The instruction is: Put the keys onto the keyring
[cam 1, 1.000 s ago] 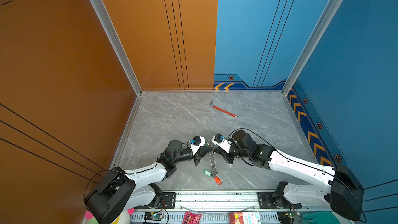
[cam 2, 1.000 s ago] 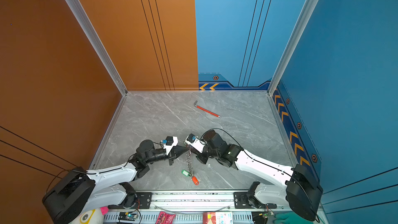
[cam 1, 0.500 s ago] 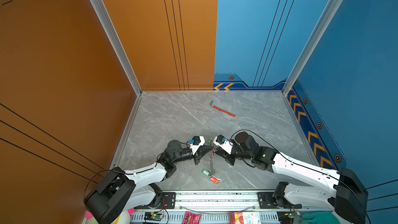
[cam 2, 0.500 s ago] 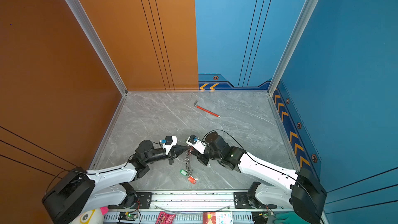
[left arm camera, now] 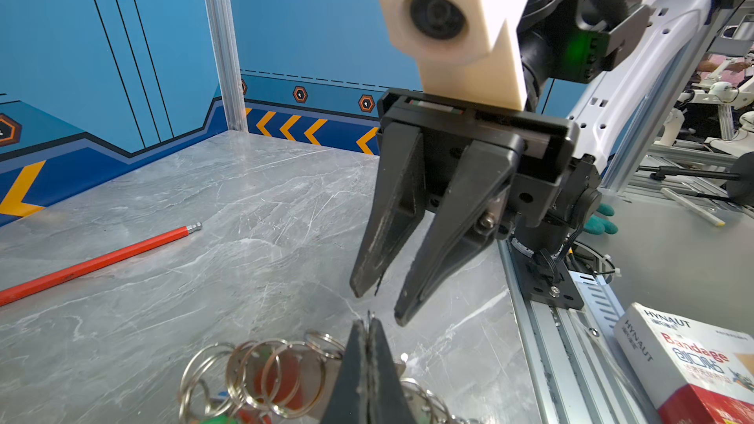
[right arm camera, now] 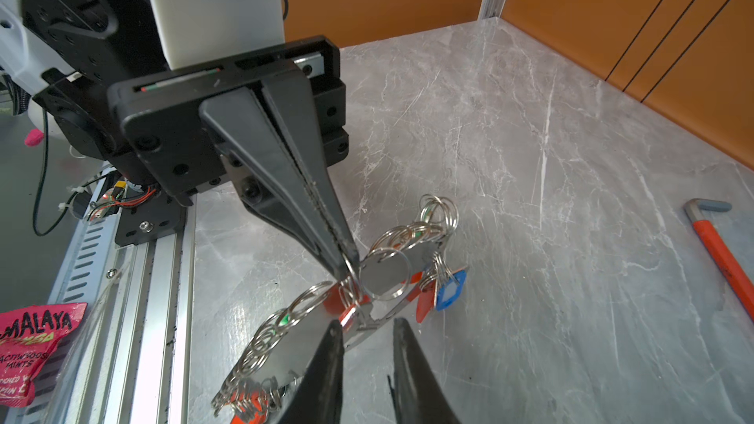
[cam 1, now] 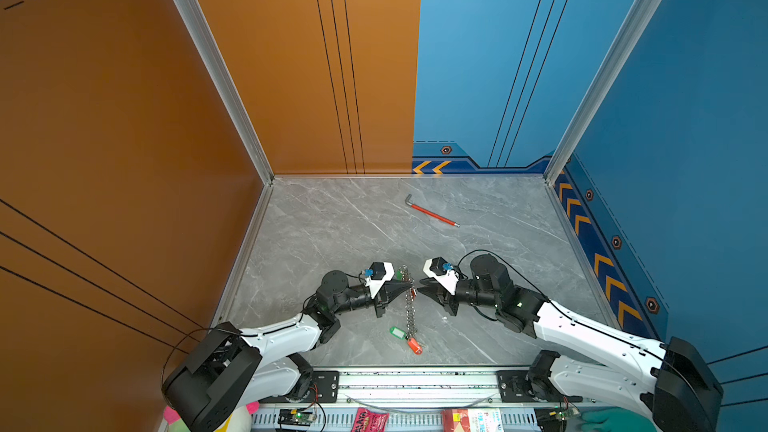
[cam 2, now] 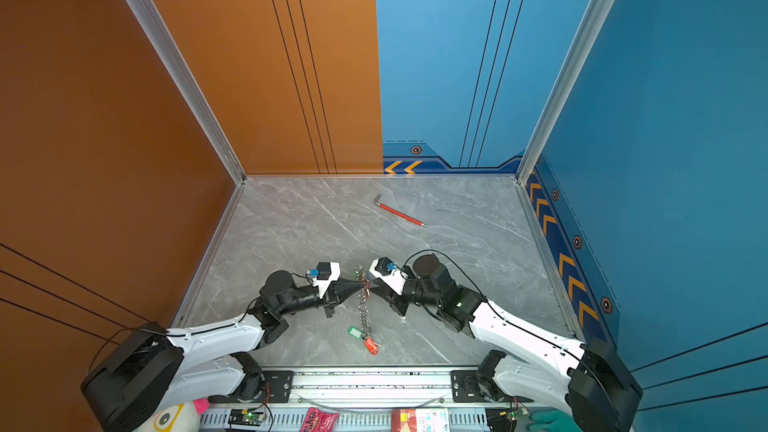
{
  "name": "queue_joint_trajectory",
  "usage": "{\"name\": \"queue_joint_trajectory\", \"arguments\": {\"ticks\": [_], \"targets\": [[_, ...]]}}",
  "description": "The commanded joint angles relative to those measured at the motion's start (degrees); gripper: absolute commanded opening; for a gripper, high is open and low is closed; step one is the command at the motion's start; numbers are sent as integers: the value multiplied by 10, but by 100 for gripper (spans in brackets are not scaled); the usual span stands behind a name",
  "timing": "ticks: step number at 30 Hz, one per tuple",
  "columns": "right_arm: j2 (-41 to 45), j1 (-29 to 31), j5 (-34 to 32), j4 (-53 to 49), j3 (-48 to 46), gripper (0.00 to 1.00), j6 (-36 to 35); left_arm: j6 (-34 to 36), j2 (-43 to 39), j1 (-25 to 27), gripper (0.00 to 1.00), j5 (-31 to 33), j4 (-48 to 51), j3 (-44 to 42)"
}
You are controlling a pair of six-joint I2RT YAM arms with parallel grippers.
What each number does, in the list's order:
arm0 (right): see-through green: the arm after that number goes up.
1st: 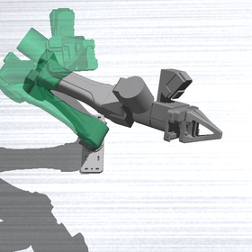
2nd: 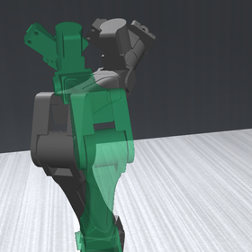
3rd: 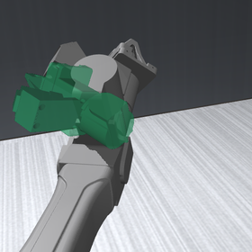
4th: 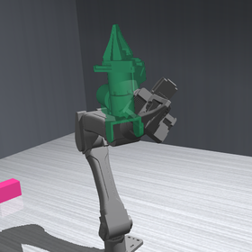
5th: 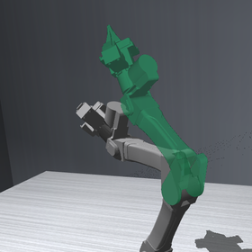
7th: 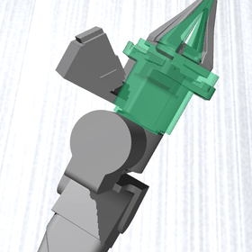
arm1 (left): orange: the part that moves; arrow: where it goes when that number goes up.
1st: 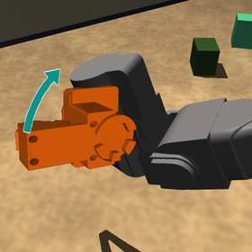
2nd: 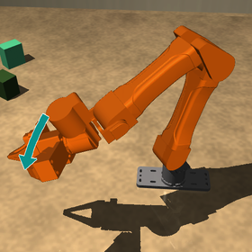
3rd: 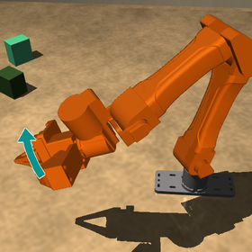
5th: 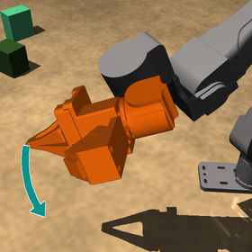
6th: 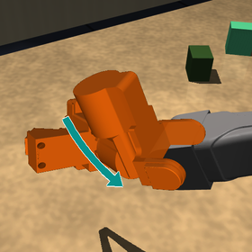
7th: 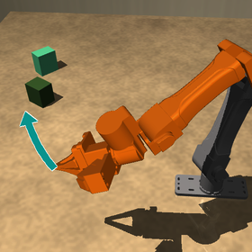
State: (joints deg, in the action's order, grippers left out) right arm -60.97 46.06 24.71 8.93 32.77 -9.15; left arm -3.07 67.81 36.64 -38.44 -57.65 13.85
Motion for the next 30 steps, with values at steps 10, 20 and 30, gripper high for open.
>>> {"name": "queue_joint_trajectory", "arguments": {"ticks": [10, 20, 30], "targets": [[-6, -13, 71, 50, -22, 21, -5, -17, 8, -3, 0, -49, -55, 2], [-26, -15, 94, 45, -11, 13, -4, -26, 19, -5, 0, -64, -67, 3], [-24, -12, 37, -96, 63, 0, -29, -6, 23, -8, 0, -42, -42, 6]]}}
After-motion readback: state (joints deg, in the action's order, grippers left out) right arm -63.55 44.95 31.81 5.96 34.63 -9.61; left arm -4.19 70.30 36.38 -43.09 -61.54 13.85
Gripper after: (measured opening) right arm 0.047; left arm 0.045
